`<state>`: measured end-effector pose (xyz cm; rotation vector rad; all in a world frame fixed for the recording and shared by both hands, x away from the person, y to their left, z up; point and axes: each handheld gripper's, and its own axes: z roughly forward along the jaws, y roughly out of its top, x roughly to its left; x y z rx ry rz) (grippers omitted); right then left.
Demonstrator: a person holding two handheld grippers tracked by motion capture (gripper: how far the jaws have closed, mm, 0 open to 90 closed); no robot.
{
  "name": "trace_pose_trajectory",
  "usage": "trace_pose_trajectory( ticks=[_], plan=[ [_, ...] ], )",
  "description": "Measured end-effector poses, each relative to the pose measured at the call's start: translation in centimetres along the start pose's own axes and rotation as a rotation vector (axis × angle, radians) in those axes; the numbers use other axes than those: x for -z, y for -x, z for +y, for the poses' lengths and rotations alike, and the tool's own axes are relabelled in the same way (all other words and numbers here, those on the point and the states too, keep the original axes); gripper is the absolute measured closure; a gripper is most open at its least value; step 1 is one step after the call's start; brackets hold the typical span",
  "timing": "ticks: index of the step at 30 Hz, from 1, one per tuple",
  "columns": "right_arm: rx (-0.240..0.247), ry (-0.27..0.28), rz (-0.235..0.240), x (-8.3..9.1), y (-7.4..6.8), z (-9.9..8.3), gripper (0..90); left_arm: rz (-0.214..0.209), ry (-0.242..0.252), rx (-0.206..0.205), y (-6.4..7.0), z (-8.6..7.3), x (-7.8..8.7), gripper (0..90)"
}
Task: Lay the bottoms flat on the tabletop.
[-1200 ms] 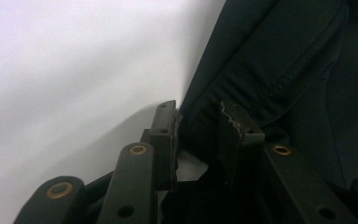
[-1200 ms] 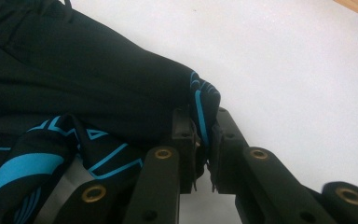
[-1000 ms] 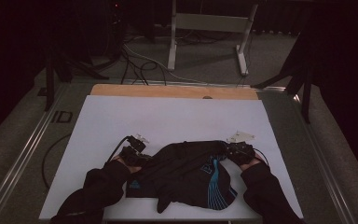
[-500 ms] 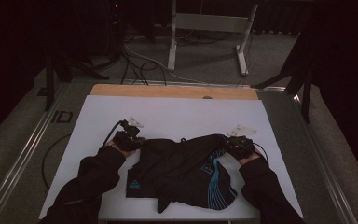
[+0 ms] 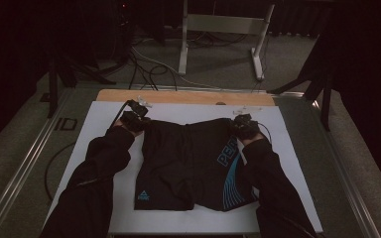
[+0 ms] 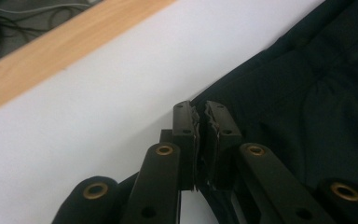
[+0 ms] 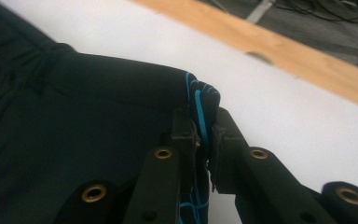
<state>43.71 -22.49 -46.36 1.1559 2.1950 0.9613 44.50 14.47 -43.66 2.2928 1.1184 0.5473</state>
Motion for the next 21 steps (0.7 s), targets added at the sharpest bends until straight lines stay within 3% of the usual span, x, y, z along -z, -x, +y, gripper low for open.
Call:
trace_pose_trajectory(
  ticks=[1, 5, 8, 9, 12, 15, 17, 18, 19, 20, 21],
  plan=[
    [-0.035, 0.003, -0.009, -0.5, 0.9, 0.6, 82.2, 0.024, -0.007, -0.004, -0.4, 0.4, -0.8, 83.7],
    [-0.085, 0.004, -0.022, -1.1, 2.4, 1.6, 82.1, 0.028, 0.012, 0.007, -1.2, 1.0, -1.9, 83.7],
    [-0.097, -0.004, -0.027, -1.3, 2.6, 2.1, 82.1, 0.051, 0.034, -0.009, -1.4, 2.0, -2.8, 83.5],
    [-0.096, -0.015, -0.05, -1.6, 2.7, 2.5, 82.1, 0.064, 0.042, -0.027, -1.5, 2.4, -3.0, 83.4],
    [-0.105, -0.02, -0.066, -2.0, 3.0, 2.8, 82.1, 0.076, 0.07, -0.024, -1.7, 3.6, -3.7, 83.3],
    [-0.155, -0.023, -0.103, -2.2, 3.5, 3.1, 82.1, 0.102, 0.088, -0.028, -1.7, 4.5, -4.1, 83.2],
    [-0.16, -0.029, -0.12, -2.3, 3.5, 3.1, 81.6, 0.098, 0.094, -0.03, -1.7, 4.5, -4.4, 81.7],
    [-0.16, -0.029, -0.12, -2.3, 3.5, 3.1, 81.6, 0.098, 0.094, -0.03, -1.7, 4.5, -4.4, 77.5],
    [-0.172, -0.034, -0.102, -2.5, 3.5, 3.2, 68.4, 0.073, 0.093, 0.023, -1.9, 4.4, -4.6, 66.7],
    [-0.172, -0.034, -0.102, -2.5, 3.5, 3.2, 68.4, 0.073, 0.093, 0.023, -1.9, 4.4, -4.6, 50.9],
    [-0.155, -0.035, -0.077, -2.6, 3.3, 3.3, 47.5, 0.064, 0.086, 0.051, -1.8, 4.2, -4.6, 42.1]
  ],
)
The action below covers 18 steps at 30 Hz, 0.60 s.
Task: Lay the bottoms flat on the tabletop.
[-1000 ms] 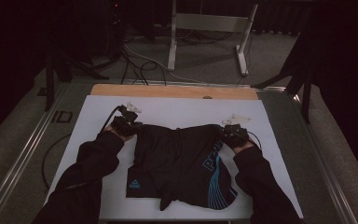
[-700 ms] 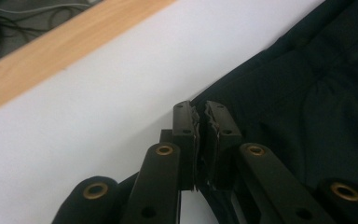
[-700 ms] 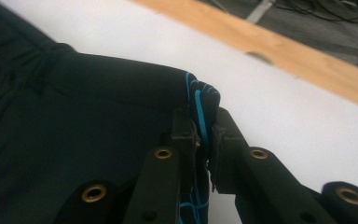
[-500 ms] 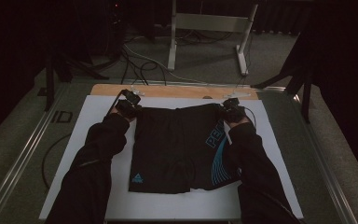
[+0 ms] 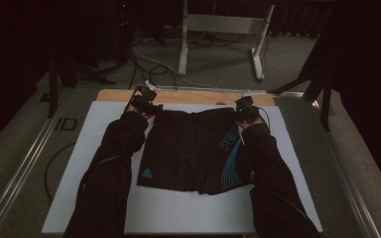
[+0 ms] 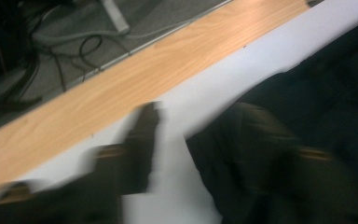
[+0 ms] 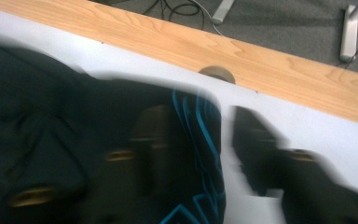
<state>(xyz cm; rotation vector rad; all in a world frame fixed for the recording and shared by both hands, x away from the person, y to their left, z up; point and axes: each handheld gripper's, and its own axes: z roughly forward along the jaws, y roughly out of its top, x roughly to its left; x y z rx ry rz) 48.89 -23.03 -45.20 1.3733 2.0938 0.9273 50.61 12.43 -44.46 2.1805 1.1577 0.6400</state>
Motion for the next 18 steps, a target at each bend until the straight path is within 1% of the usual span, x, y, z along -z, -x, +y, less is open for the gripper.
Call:
trace_pose_trajectory(
  ticks=[1, 2, 3, 4, 5, 6, 7, 8, 9, 10, 11, 12, 13, 14, 15, 16, 18],
  plan=[
    [0.0, 0.0, 0.0, 0.0, 0.0, 0.0, 47.5, 0.0, 0.0, 0.0, 0.0, 0.0, 0.0, 35.2],
    [-0.004, 0.01, 0.014, 0.1, -0.1, 0.0, 39.5, -0.019, -0.008, 0.012, 0.0, -0.1, 0.1, 35.2],
    [-0.005, 0.008, 0.029, 0.2, 0.0, 0.1, 32.0, -0.036, -0.021, 0.032, 0.0, -0.2, 0.1, 27.1],
    [-0.005, 0.013, 0.042, 0.4, 0.0, 0.1, 22.6, -0.072, -0.029, 0.031, 0.0, -0.3, 0.2, 13.8],
    [-0.005, 0.013, 0.042, 0.4, 0.0, 0.1, 22.6, -0.088, -0.024, 0.03, 0.1, -0.4, 0.5, 13.8],
    [-0.006, 0.018, 0.099, 0.6, 0.0, 0.1, 12.4, -0.095, -0.019, 0.04, 0.1, -0.5, 0.7, 12.7],
    [-0.006, 0.018, 0.099, 0.6, 0.0, 0.1, 12.4, -0.113, -0.014, 0.044, 0.2, -0.5, 0.9, 12.7],
    [0.004, 0.02, 0.103, 0.8, -0.2, -0.1, 11.7, -0.13, -0.012, 0.047, 0.4, -0.6, 1.4, 9.2],
    [0.004, 0.02, 0.103, 0.8, -0.2, -0.1, 11.7, -0.13, -0.012, 0.047, 0.4, -0.6, 1.4, 7.6],
    [0.021, 0.006, 0.118, 0.9, -0.3, -0.2, 9.1, -0.173, -0.01, 0.05, 0.5, -0.7, 2.0, 5.9],
    [0.021, 0.006, 0.118, 0.9, -0.3, -0.2, 9.1, -0.173, -0.01, 0.05, 0.5, -0.7, 2.0, 5.1],
    [0.02, 0.006, 0.128, 1.1, -0.4, -0.3, 9.1, -0.183, -0.001, 0.052, 0.6, -0.8, 2.3, 5.1],
    [0.022, 0.016, 0.127, 1.2, -0.5, -0.4, 9.1, -0.197, 0.006, 0.047, 0.6, -0.8, 2.6, 4.9],
    [0.02, 0.021, 0.142, 1.6, -0.6, -0.6, 9.1, -0.216, 0.018, 0.055, 0.8, -1.1, 3.2, 4.5],
    [0.02, 0.021, 0.142, 1.6, -0.6, -0.6, 9.1, -0.216, 0.018, 0.055, 0.8, -1.1, 3.2, 4.3],
    [0.033, 0.022, 0.136, 1.8, -0.7, -0.8, 9.1, -0.233, 0.029, 0.059, 0.9, -1.3, 3.6, 4.3],
    [0.04, 0.032, 0.154, 2.3, -0.9, -1.3, 9.1, -0.243, 0.039, 0.054, 1.1, -1.7, 4.2, 4.1]
  ],
)
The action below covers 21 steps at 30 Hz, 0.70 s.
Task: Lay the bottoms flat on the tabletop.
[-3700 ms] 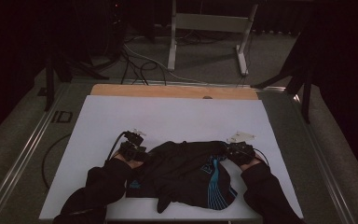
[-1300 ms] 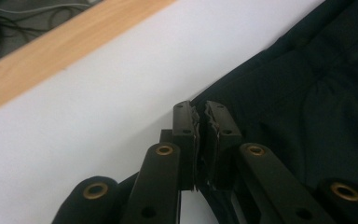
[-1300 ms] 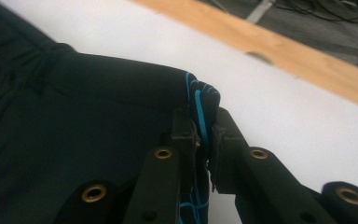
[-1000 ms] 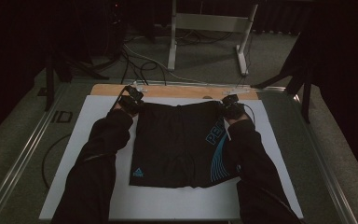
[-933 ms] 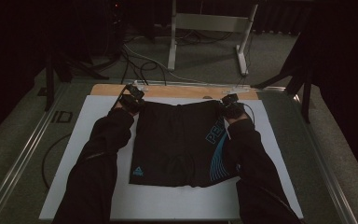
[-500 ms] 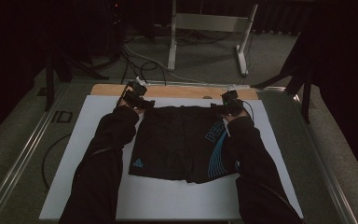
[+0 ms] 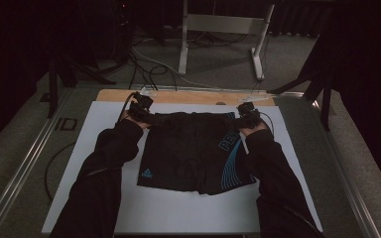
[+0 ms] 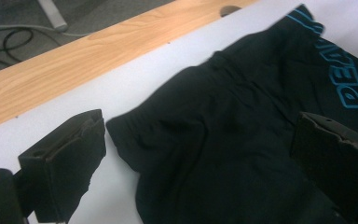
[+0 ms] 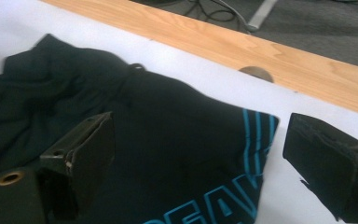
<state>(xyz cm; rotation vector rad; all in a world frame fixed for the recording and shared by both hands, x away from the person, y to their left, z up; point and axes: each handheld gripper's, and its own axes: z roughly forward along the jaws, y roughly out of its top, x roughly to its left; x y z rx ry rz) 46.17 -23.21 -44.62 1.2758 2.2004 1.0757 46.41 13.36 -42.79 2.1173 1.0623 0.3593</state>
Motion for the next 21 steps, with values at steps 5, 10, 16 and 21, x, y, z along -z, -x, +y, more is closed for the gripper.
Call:
trace_pose_trajectory(
  ticks=[5, 10, 16, 21],
  plan=[
    [0.013, 0.001, 0.016, 0.8, -0.3, -0.6, 9.1, -0.04, 0.022, -0.033, 1.0, -1.0, 1.3, 4.0],
    [0.035, 0.012, 0.042, 2.1, -1.0, -1.3, 9.1, -0.079, 0.034, -0.073, 2.3, -2.1, 3.1, 3.5],
    [0.074, 0.02, 0.057, 3.4, -1.9, -2.0, 9.1, -0.097, 0.05, -0.097, 3.2, -3.1, 4.9, 3.5],
    [0.065, 0.051, 0.072, 4.7, -2.5, -3.0, 9.1, -0.116, 0.059, -0.119, 3.9, -4.6, 6.3, 3.5]
  ],
)
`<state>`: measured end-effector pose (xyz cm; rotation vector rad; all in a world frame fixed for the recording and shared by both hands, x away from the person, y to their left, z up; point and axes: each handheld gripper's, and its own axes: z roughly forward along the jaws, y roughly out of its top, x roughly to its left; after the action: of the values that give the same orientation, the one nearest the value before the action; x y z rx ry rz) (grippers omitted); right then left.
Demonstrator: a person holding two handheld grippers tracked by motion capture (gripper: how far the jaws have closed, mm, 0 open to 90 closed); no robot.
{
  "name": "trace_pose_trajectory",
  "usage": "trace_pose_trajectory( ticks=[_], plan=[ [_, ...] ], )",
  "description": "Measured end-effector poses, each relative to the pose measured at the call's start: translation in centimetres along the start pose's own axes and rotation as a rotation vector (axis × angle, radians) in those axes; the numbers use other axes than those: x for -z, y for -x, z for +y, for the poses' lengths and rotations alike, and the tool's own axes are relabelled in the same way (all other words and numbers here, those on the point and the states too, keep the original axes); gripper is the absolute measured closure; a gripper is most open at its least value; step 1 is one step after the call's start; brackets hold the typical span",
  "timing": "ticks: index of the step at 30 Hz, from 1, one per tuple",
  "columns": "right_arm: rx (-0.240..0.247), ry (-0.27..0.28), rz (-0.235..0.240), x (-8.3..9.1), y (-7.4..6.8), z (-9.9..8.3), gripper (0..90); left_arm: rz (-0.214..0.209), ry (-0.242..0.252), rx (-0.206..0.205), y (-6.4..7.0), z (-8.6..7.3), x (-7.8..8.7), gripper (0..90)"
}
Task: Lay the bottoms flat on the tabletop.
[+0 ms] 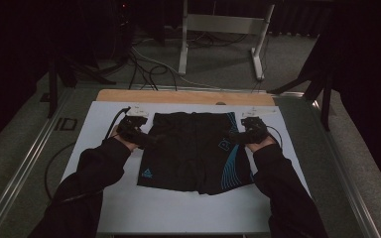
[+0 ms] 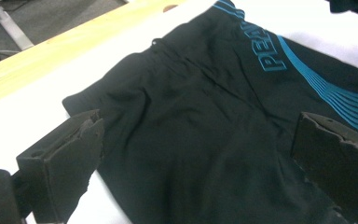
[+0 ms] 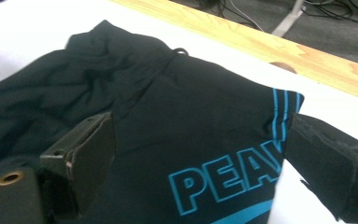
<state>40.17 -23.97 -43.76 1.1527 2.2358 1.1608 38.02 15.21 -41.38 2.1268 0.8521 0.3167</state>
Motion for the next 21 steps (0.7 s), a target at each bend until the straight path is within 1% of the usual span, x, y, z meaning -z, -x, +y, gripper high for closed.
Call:
trace_pose_trajectory(
  ticks=[1, 3, 5, 7, 9, 11, 12, 14, 15, 17, 18, 19, 20, 21],
  plan=[
    [-0.005, 0.007, 0.005, 0.3, -0.2, -0.3, 9.1, -0.011, 0.0, -0.003, 0.2, -0.4, 0.3, 3.5],
    [0.009, 0.011, 0.02, 0.8, -0.6, -0.8, 9.1, -0.021, 0.008, -0.001, 0.5, -1.3, 0.9, 3.5],
    [0.015, 0.024, 0.026, 1.3, -1.2, -1.4, 9.2, -0.039, 0.002, -0.002, 0.9, -2.4, 1.5, 3.5],
    [0.028, 0.018, 0.032, 1.7, -1.6, -2.0, 9.1, -0.042, -0.009, -0.019, 1.5, -3.6, 2.0, 3.5],
    [0.035, 0.018, 0.037, 2.0, -2.0, -2.6, 9.2, -0.053, -0.01, -0.02, 2.0, -5.0, 2.5, 3.6],
    [0.042, 0.011, 0.045, 2.4, -2.3, -3.3, 9.1, -0.053, -0.016, -0.016, 2.4, -6.5, 2.8, 4.9],
    [0.041, 0.011, 0.048, 2.6, -2.5, -3.6, 9.2, -0.052, -0.013, -0.021, 2.6, -7.2, 3.0, 8.4],
    [0.035, 0.014, 0.059, 3.0, -2.7, -4.3, 9.1, -0.071, -0.014, -0.026, 2.9, -8.4, 3.3, 13.5],
    [0.03, 0.017, 0.058, 3.1, -2.8, -4.6, 9.2, -0.087, -0.016, -0.029, 3.1, -9.2, 3.5, 16.4],
    [0.025, 0.014, 0.065, 3.6, -3.0, -5.4, 9.2, -0.105, -0.03, -0.034, 3.4, -10.3, 3.5, 21.9],
    [0.027, 0.009, 0.068, 3.7, -3.1, -5.8, 9.2, -0.108, -0.038, -0.04, 3.5, -10.8, 3.5, 26.6],
    [0.031, 0.002, 0.066, 3.9, -3.3, -6.2, 9.2, -0.11, -0.05, -0.04, 3.6, -11.2, 3.4, 28.6],
    [0.031, 0.002, 0.066, 3.9, -3.3, -6.2, 9.2, -0.11, -0.05, -0.04, 3.6, -11.2, 3.4, 31.7],
    [0.033, -0.003, 0.065, 4.0, -3.4, -6.5, 9.2, -0.102, -0.09, -0.046, 3.8, -12.1, 3.1, 31.7]
  ],
)
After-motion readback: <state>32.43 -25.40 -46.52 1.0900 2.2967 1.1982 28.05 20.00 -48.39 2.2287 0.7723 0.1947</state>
